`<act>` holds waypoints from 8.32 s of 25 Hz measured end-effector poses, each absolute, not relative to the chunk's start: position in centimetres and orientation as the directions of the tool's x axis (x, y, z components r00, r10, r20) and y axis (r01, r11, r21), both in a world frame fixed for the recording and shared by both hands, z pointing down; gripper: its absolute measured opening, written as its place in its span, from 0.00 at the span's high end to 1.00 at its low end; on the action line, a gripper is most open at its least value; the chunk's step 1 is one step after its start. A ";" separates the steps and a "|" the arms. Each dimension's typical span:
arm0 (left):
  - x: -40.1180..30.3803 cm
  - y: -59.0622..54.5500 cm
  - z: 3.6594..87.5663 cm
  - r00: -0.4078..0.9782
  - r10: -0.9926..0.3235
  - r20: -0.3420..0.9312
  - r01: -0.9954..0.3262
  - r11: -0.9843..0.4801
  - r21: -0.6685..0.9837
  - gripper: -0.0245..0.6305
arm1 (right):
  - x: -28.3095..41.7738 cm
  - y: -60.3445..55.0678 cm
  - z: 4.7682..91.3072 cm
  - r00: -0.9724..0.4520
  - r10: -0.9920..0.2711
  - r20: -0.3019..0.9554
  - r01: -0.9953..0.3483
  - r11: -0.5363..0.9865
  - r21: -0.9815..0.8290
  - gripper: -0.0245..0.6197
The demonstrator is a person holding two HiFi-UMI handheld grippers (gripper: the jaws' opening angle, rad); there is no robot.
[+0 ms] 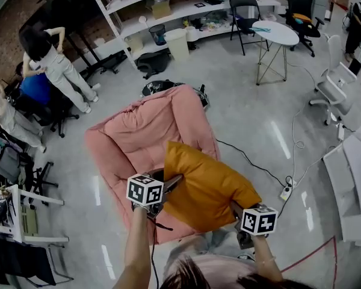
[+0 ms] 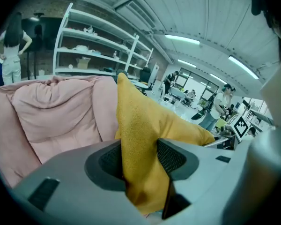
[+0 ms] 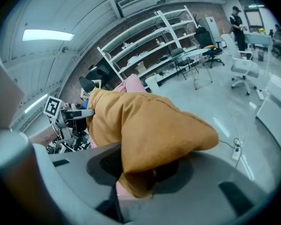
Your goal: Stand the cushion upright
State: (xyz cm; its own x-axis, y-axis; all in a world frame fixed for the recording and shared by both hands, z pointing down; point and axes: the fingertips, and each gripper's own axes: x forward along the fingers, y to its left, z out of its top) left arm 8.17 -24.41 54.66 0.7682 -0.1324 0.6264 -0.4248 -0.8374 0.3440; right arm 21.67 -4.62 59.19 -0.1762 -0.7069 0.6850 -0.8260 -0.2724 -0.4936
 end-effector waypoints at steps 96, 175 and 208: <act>-14.8 -34.4 51.8 0.672 -0.545 0.502 -0.736 -0.566 0.371 0.76 | 9.5 -30.9 52.6 -0.243 -0.683 0.689 -0.970 0.157 -0.186 0.74; -15.3 -53.8 48.1 0.664 -0.664 0.343 -0.747 -0.568 0.346 0.78 | 10.0 -52.3 48.0 -0.255 -0.782 0.568 -0.964 0.255 -0.081 0.70; -15.1 -56.4 50.0 0.677 -0.640 0.362 -0.732 -0.536 0.421 0.64 | 12.7 -52.6 49.2 -0.160 -0.845 0.511 -0.985 0.104 -0.137 0.51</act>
State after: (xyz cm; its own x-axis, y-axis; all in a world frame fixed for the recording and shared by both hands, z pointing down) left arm -15.09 -56.44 50.00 0.6773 -0.6402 0.3624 -0.7318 -0.5362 0.4206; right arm 12.71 -52.56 49.23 -0.1601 -0.8447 0.5107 -0.9851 0.1038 -0.1372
